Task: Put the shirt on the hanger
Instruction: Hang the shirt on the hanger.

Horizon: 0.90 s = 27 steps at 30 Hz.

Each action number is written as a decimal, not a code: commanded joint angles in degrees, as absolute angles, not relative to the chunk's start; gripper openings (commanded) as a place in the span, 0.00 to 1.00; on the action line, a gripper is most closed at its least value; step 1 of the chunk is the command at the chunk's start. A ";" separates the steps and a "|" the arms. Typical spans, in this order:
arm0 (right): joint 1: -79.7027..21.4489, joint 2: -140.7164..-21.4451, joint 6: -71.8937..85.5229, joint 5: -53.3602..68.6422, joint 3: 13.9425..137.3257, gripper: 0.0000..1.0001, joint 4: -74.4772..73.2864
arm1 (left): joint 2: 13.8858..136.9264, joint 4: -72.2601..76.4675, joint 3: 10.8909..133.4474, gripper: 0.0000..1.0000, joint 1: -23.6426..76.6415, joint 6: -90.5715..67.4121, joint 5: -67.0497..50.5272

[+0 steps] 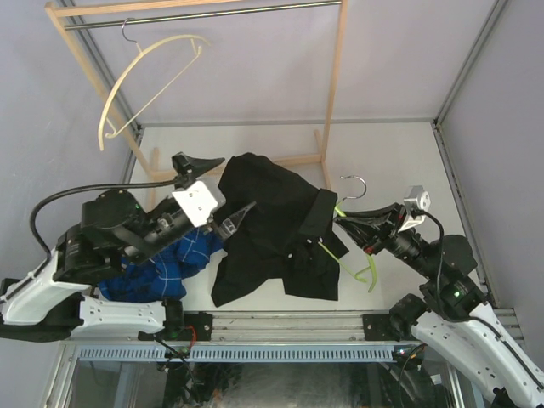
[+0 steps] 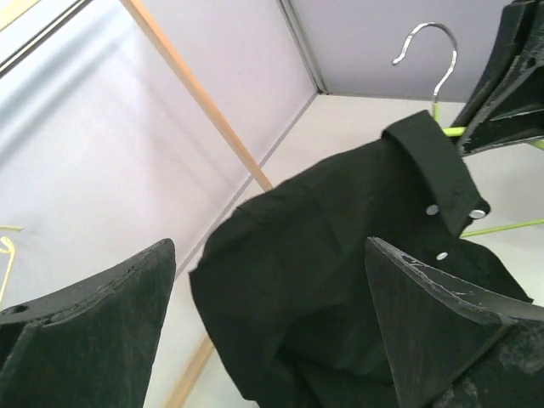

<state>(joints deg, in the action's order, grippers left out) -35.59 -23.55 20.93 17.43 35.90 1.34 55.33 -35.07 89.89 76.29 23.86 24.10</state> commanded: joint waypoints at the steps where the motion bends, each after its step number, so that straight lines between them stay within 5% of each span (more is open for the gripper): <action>1: -35.24 -22.32 17.54 24.26 37.44 0.00 3.23 | 54.38 -37.81 91.12 0.96 75.70 27.01 24.46; 20: -35.24 -22.76 13.36 37.23 40.54 0.00 -3.63 | 61.15 -48.39 88.40 0.96 75.66 29.35 0.74; 27: -35.24 -23.00 13.16 40.82 40.99 0.00 -3.42 | 64.27 -49.65 87.46 0.82 75.34 28.51 1.06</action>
